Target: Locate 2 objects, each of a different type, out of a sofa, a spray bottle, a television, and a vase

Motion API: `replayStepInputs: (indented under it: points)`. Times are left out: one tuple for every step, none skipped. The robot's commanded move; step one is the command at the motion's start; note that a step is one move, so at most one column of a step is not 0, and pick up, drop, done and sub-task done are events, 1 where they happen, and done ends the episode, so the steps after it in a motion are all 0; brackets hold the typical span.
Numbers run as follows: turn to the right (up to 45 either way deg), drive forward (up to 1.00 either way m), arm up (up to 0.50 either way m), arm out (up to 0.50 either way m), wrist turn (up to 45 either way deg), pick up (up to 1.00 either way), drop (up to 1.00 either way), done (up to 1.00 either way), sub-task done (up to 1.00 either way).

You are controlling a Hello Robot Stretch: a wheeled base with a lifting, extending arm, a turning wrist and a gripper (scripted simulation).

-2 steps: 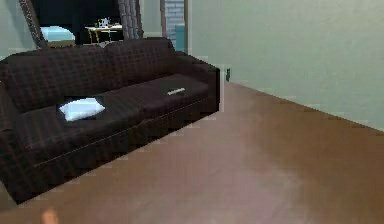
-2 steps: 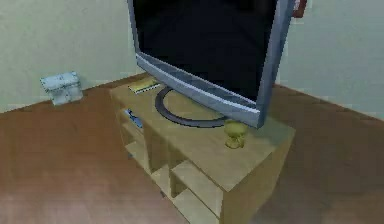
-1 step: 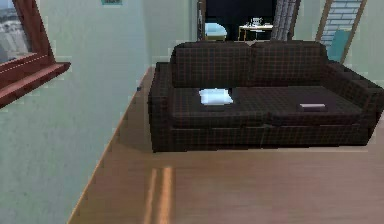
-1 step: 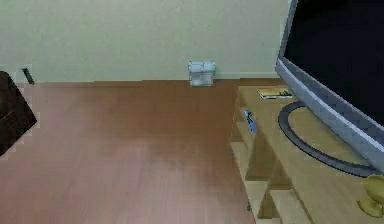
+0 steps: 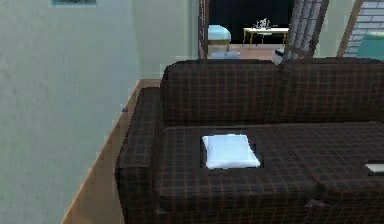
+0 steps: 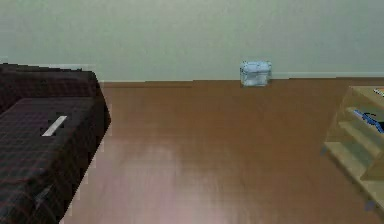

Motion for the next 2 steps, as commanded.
replayStepInputs:
  points:
    - [27.0,0.0,0.0,0.0,0.0,0.0,0.0,0.0,0.0]
    - [0.0,0.0,0.0,0.0,0.0,0.0,0.0,1.0,0.0]
